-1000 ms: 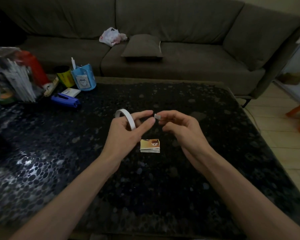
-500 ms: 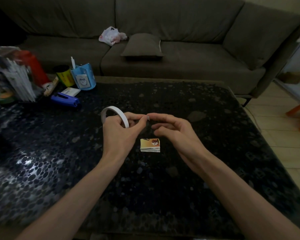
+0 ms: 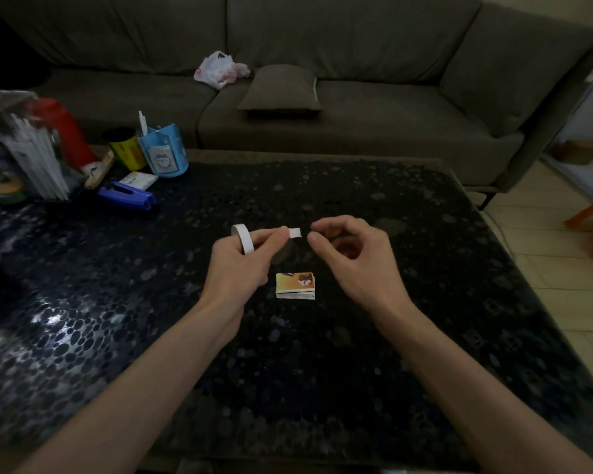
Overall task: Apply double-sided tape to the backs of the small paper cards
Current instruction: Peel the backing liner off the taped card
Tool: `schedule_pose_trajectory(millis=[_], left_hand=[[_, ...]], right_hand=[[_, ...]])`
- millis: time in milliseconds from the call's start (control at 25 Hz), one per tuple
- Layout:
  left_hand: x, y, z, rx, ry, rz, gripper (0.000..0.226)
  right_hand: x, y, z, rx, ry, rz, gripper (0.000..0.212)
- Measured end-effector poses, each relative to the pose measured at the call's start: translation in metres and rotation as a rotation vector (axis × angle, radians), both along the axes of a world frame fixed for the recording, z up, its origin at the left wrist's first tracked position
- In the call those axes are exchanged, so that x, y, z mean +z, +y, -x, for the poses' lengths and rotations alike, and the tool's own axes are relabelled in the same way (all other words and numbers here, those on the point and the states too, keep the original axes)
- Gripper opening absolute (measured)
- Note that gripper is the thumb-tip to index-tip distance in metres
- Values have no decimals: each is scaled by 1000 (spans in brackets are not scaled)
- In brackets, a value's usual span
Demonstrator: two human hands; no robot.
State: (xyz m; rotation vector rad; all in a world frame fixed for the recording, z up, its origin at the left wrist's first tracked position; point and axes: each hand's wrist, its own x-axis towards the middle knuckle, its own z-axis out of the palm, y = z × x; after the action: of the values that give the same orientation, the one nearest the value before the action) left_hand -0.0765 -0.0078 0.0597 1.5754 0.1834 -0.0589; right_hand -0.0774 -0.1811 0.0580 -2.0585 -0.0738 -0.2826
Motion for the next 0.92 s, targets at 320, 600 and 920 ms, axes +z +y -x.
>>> schedule_pose_trajectory(millis=[320, 600, 920], left_hand=[[-2, -1, -3, -179, 32, 151, 26], [-2, 1, -2, -249, -147, 16, 31], [-4, -1, 0, -290, -264, -73, 29]], right_hand=[[-3, 0, 5, -1, -208, 148, 11], [-1, -3, 7, -35, -199, 161, 16], [2, -3, 8, -40, -194, 175, 15]])
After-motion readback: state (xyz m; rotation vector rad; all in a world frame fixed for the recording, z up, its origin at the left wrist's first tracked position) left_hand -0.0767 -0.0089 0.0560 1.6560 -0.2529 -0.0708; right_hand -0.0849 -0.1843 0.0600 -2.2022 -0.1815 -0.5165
